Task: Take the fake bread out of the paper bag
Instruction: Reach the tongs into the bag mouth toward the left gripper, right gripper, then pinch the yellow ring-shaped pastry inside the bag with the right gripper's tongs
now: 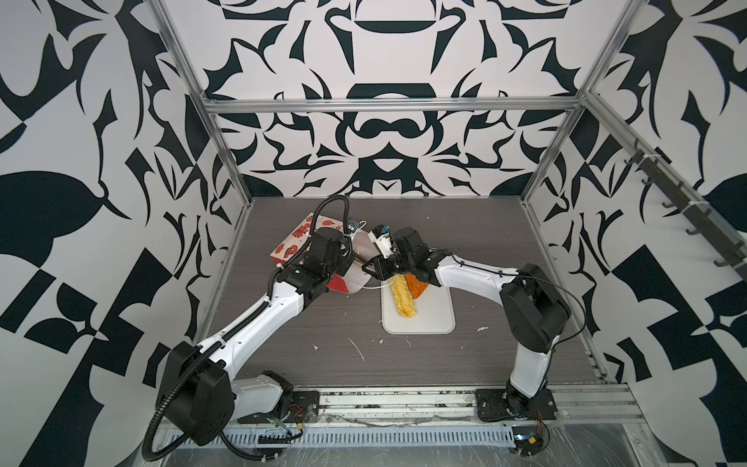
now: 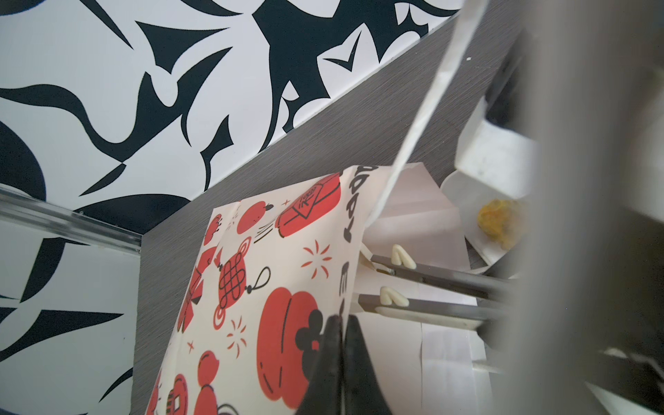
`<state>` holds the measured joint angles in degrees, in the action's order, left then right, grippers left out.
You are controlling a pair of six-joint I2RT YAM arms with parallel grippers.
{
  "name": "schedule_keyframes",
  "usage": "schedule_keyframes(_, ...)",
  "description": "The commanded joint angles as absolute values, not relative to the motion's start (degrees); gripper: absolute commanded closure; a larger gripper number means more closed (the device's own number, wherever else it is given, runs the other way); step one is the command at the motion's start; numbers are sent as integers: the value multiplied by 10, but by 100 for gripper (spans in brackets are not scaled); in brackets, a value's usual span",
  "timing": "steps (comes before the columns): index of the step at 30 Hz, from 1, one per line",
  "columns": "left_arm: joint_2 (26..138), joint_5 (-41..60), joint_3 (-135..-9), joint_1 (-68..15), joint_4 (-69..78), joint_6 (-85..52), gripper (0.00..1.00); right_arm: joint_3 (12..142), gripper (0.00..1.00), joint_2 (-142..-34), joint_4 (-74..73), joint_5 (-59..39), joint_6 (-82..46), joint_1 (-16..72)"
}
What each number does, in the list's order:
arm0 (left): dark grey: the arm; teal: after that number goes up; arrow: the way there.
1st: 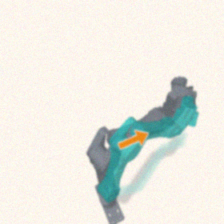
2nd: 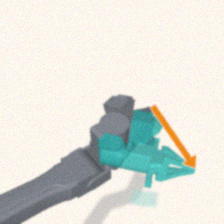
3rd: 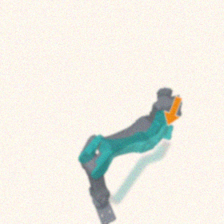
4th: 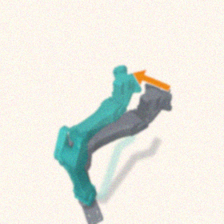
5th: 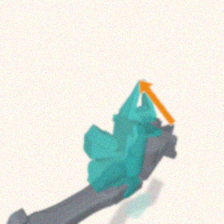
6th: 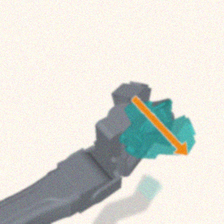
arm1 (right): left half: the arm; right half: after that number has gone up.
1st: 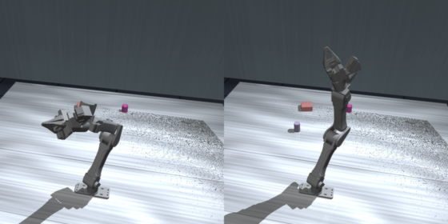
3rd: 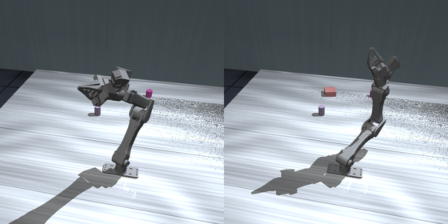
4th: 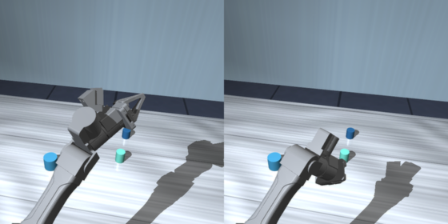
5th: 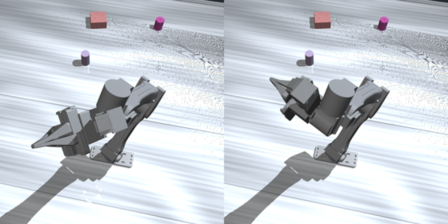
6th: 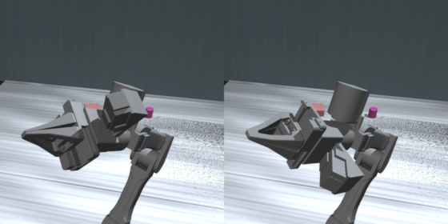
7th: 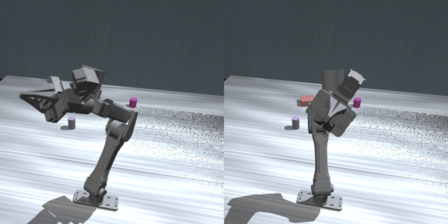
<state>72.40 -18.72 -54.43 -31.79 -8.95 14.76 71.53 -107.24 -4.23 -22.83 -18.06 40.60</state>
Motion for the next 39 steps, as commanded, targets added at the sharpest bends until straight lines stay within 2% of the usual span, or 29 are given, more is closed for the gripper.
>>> schedule_keyframes(1, 726, -172, -567, -316, -87, 138, 100, 740, 64, -1072, -91, -237, -180, 410)
schedule_keyframes(13, 726, -167, -571, -317, -89, 137, 100, 757, 64, -1103, -136, -252, -204, 409)
schedule_keyframes(22, 751, -168, -570, -316, -87, 136, 100, 754, 64, -1097, -142, -257, -199, 410)
schedule_keyframes(39, 744, -169, -566, -316, -85, 136, 100, 810, 65, -1153, -131, -285, -210, 410)
